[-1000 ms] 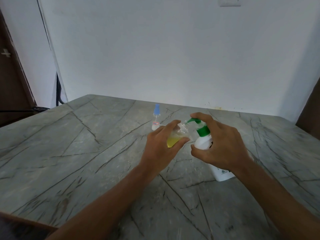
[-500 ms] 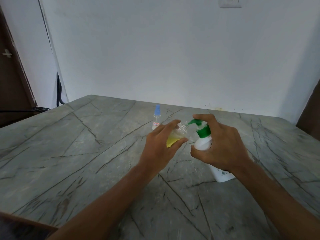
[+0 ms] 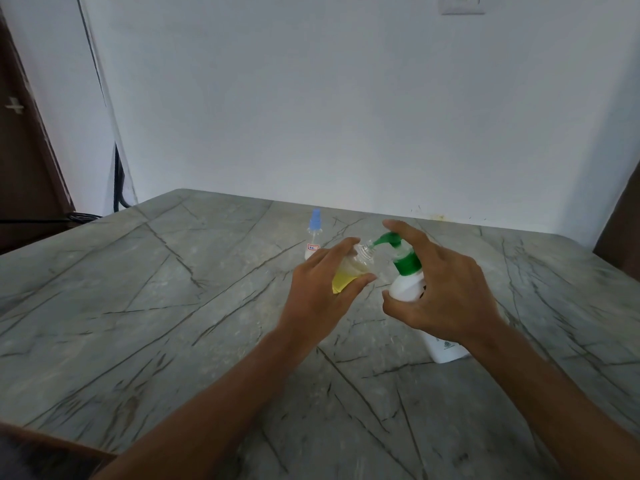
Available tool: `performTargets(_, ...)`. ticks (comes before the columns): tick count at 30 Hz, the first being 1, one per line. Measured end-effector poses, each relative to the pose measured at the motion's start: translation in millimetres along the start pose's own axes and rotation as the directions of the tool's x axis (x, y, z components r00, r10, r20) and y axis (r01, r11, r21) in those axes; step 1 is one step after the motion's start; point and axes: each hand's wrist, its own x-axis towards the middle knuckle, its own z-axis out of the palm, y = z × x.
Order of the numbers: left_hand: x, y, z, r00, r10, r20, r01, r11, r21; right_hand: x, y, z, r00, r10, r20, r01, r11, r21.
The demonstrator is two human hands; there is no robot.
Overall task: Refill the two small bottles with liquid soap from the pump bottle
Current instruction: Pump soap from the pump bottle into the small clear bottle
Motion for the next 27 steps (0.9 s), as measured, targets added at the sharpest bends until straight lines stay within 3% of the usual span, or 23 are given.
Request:
performTargets(20, -3.6, 2.4, 4.2, 0.999, 0.021, 0.048, -0.021, 1.000, -0.003, 1.5, 1.0, 0.1, 0.999, 0.010, -0.034, -0.007, 0.997, 0.076)
performTargets(27, -1.1, 1.6, 2.5, 1.000, 0.010, 0.004, -0.010, 1.000, 0.001, 0.3, 0.8, 0.9, 1.000, 0.000, -0.025, 0.000, 1.000, 0.018)
